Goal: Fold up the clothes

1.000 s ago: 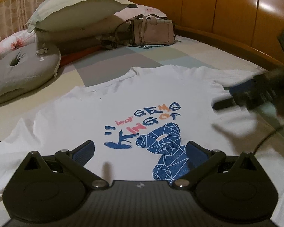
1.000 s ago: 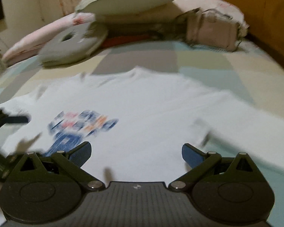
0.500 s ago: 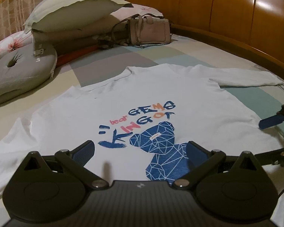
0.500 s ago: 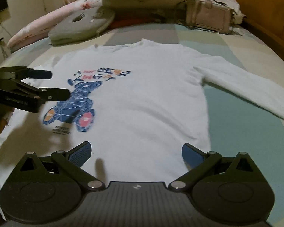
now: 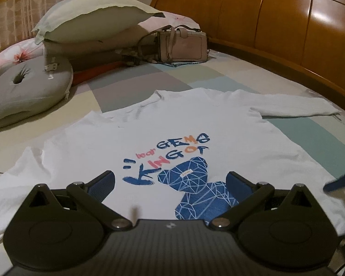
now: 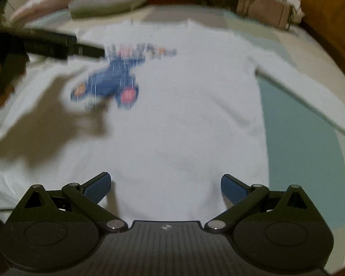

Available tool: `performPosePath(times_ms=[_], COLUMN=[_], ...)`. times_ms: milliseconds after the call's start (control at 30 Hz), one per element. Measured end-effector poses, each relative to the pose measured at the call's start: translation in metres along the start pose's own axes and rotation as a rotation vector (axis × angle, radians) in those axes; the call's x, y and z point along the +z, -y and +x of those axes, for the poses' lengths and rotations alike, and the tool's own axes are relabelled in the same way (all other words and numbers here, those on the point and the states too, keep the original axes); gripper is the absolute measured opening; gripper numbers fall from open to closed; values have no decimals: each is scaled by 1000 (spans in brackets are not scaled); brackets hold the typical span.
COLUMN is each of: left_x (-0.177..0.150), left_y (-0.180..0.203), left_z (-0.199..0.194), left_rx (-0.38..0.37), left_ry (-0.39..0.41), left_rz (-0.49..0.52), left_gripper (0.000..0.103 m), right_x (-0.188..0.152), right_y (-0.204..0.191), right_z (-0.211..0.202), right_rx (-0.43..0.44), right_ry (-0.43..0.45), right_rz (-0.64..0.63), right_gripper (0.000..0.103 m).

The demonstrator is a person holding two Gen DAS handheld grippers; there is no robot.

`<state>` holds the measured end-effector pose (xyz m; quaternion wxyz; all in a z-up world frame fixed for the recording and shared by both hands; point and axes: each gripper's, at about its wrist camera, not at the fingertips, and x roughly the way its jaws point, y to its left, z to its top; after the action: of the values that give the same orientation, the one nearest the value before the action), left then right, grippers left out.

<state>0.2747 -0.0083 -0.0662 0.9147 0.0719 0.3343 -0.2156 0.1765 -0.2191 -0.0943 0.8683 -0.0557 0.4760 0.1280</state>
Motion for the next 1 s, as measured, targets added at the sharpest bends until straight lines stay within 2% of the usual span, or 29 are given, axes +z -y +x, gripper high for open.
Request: performPosePath(times_ms=[167, 300, 433, 533, 700, 1000], left_x=[0, -9, -21, -31, -28, -21], left_y=[2, 0, -4, -8, -20, -40], left_z=[-8, -7, -3, 0, 0, 0], left_rx=[-4, 3, 18, 27, 33, 45], left_ry=[10, -5, -33, -56, -61, -65], left_rz=[-3, -13, -31, -50, -122, -253], left_gripper=[102, 102, 102, 102, 102, 102], right_x=[-19, -10, 13, 31, 43, 32], right_y=[-5, -13, -23, -28, -16, -9], right_z=[-18, -36, -17, 10, 42, 39], right_rx=[-7, -54, -93, -46, 28, 52], right_ry=[-55, 36, 114, 148, 129, 153], right_rz=[8, -40, -72, -76, -7, -9], right_gripper=[103, 103, 103, 103, 103, 103])
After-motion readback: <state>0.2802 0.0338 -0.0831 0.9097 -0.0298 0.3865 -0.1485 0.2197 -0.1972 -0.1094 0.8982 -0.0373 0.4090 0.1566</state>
